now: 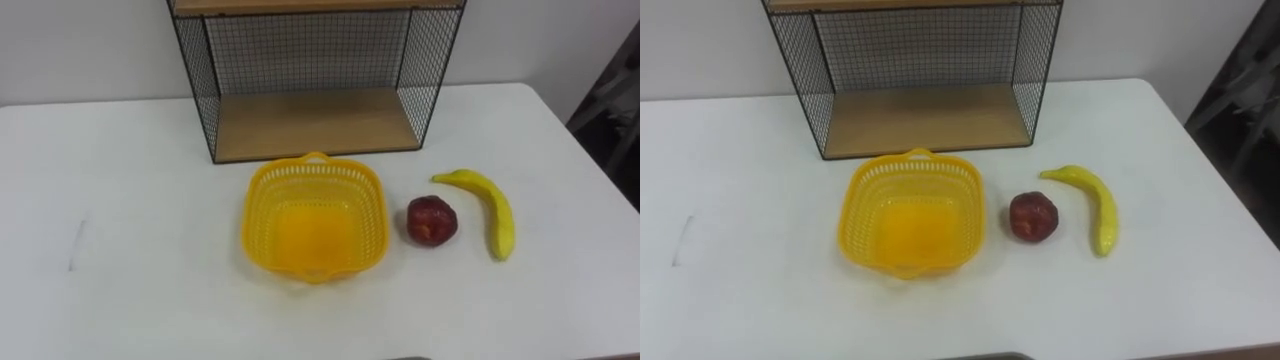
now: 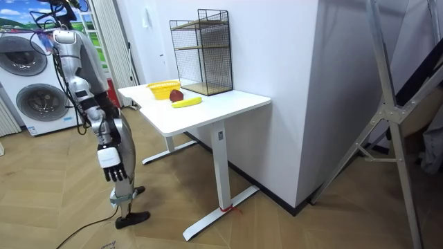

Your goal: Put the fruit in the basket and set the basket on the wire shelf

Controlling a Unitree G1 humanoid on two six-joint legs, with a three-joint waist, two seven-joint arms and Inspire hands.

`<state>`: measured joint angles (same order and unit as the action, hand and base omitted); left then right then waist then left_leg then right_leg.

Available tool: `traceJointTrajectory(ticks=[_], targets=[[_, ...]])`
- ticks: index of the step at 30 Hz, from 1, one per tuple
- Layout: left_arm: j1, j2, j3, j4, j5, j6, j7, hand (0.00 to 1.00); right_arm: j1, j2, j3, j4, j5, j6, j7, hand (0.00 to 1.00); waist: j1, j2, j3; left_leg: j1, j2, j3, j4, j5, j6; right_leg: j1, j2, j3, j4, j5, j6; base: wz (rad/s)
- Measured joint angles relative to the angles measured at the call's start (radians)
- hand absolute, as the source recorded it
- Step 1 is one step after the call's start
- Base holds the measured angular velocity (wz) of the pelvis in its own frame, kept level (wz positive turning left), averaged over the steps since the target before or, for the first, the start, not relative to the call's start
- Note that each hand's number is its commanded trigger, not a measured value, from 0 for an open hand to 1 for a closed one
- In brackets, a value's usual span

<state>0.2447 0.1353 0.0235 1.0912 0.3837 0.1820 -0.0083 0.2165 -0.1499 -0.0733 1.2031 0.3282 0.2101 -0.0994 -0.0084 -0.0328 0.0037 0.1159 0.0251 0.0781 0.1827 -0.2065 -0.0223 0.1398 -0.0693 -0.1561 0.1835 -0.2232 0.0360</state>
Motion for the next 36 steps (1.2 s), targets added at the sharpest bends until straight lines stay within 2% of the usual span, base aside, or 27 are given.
traceJointTrajectory(ticks=[1, 2, 4, 7, 8, 9, 12, 15, 16, 20, 22, 25, 28, 32, 34, 36], targets=[[0.006, -0.002, 0.02, 0.0, 0.0, -0.008, 0.0, 0.0, -0.001, 0.0, -0.057, -0.004, 0.141, -0.018, -0.013, 0.0, -0.011, 0.0, 0.0001, 0.0, 0.0, 0.0, 0.001, 0.0, 0.0, -0.001, 0.0, 0.0, 0.001, -0.001, -0.001, 0.0], [0.015, -0.003, 0.028, 0.0, 0.0, -0.013, 0.0, 0.0, -0.003, 0.0, -0.082, -0.006, 0.205, -0.03, -0.018, 0.0, -0.016, 0.0, 0.0001, 0.001, 0.0, 0.001, 0.001, 0.0, 0.0, -0.002, 0.0, 0.001, 0.003, -0.001, -0.001, 0.0], [0.023, -0.002, 0.073, -0.002, -0.008, -0.032, 0.001, 0.0, -0.021, -0.001, -0.186, -0.021, 0.429, -0.059, -0.049, 0.0, -0.037, -0.001, -0.0001, 0.001, 0.001, 0.002, 0.004, 0.0, 0.0, -0.002, 0.001, 0.003, 0.004, -0.001, -0.001, 0.0], [0.04, 0.009, 0.099, -0.011, -0.064, -0.038, 0.015, 0.0, -0.033, -0.002, -0.272, -0.085, 0.663, -0.09, -0.106, 0.0, -0.058, -0.002, -0.0009, 0.0, 0.001, 0.003, 0.006, 0.0, 0.0, -0.002, 0.0, 0.003, 0.004, 0.0, -0.001, 0.0], [0.047, 0.011, 0.1, -0.017, -0.073, -0.039, 0.02, 0.0, -0.033, -0.003, -0.285, -0.105, 0.695, -0.091, -0.12, 0.0, -0.062, -0.002, -0.0009, 0.0, 0.001, 0.003, 0.006, 0.0, 0.0, -0.002, 0.0, 0.004, 0.004, 0.0, -0.001, 0.0], [0.063, 0.013, 0.117, -0.03, -0.092, -0.041, 0.029, 0.0, -0.036, -0.005, -0.321, -0.15, 0.762, -0.092, -0.155, 0.0, -0.069, -0.008, -0.0042, 0.001, 0.0, 0.003, 0.005, 0.0, 0.0, -0.002, 0.0, 0.004, 0.004, 0.0, -0.001, 0.0], [0.077, 0.013, 0.148, -0.046, -0.099, -0.044, 0.067, 0.0, -0.04, -0.008, -0.403, -0.235, 0.889, -0.143, -0.242, 0.0, -0.078, -0.007, -0.0035, 0.004, -0.001, 0.005, 0.007, 0.0, 0.0, -0.002, 0.0, 0.005, 0.004, 0.0, -0.001, 0.0], [0.08, 0.014, 0.173, -0.052, -0.097, -0.055, 0.084, 0.0, -0.04, -0.009, -0.467, -0.32, 0.925, -0.185, -0.34, 0.0, -0.081, -0.013, -0.0032, 0.003, -0.001, 0.004, 0.006, 0.0, 0.0, -0.002, 0.0, 0.005, 0.004, -0.001, -0.001, 0.0], [0.08, 0.014, 0.174, -0.053, -0.09, -0.059, 0.09, 0.0, -0.038, -0.009, -0.472, -0.367, 0.911, -0.21, -0.39, 0.0, -0.08, -0.016, -0.0038, 0.0, -0.001, 0.005, 0.006, 0.0, 0.0, -0.003, 0.0, 0.007, 0.004, -0.001, -0.001, -0.03], [0.082, 0.013, 0.174, -0.065, -0.086, -0.076, 0.095, 0.0, -0.032, -0.009, -0.482, -0.597, 0.76, -0.25, -0.578, 0.0, -0.081, -0.014, -0.0036, -0.005, -0.001, 0.017, 0.007, 0.0, 0.0, -0.018, 0.0, 0.019, 0.011, -0.002, 0.001, -0.08], [0.072, 0.018, 0.166, -0.074, -0.087, -0.081, 0.104, 0.0, -0.037, -0.009, -0.473, -0.823, 0.585, -0.283, -0.697, 0.0, -0.089, -0.01, -0.002, -0.023, -0.001, 0.017, 0.008, 0.0, 0.0, -0.04, -0.001, 0.021, 0.025, -0.004, 0.002, 0.0], [0.067, 0.022, 0.149, -0.07, -0.087, -0.102, 0.139, 0.0, -0.045, -0.019, -0.457, -1.037, 0.364, -0.317, -0.801, 0.0, -0.089, -0.01, -0.0015, -0.037, -0.001, 0.015, 0.012, 0.0, 0.001, -0.053, 0.0, 0.02, 0.037, -0.004, 0.002, 0.0], [0.069, 0.036, 0.117, -0.053, -0.086, -0.11, 0.154, 0.0, -0.049, -0.035, -0.441, -1.157, 0.18, -0.348, -0.874, 0.0, -0.07, -0.012, 0.0007, -0.04, -0.001, 0.016, 0.013, 0.0, 0.001, -0.053, 0.0, 0.02, 0.035, -0.003, 0.001, 0.0], [0.064, 0.041, 0.085, -0.034, -0.087, -0.122, 0.153, 0.0, -0.049, -0.056, -0.381, -1.243, 0.051, -0.366, -0.892, 0.0, -0.052, -0.009, -0.0012, -0.051, -0.001, 0.017, 0.016, 0.0, 0.001, -0.072, 0.0, 0.023, 0.037, -0.002, 0.001, -0.01], [0.05, 0.039, 0.059, -0.013, -0.086, -0.122, 0.149, 0.0, -0.049, -0.065, -0.328, -1.263, -0.05, -0.372, -0.86, 0.0, -0.04, 0.001, -0.005, -0.051, 0.0, 0.022, 0.015, 0.0, 0.001, -0.074, 0.0, 0.027, 0.037, -0.002, 0.0, -0.05], [0.047, 0.035, 0.047, -0.01, -0.086, -0.123, 0.14, 0.0, -0.052, -0.069, -0.286, -1.269, -0.094, -0.372, -0.813, 0.0, -0.03, 0.0, -0.0024, -0.047, 0.0, 0.028, 0.014, 0.0, 0.001, -0.073, 0.0, 0.033, 0.037, -0.002, 0.0, -0.09]])
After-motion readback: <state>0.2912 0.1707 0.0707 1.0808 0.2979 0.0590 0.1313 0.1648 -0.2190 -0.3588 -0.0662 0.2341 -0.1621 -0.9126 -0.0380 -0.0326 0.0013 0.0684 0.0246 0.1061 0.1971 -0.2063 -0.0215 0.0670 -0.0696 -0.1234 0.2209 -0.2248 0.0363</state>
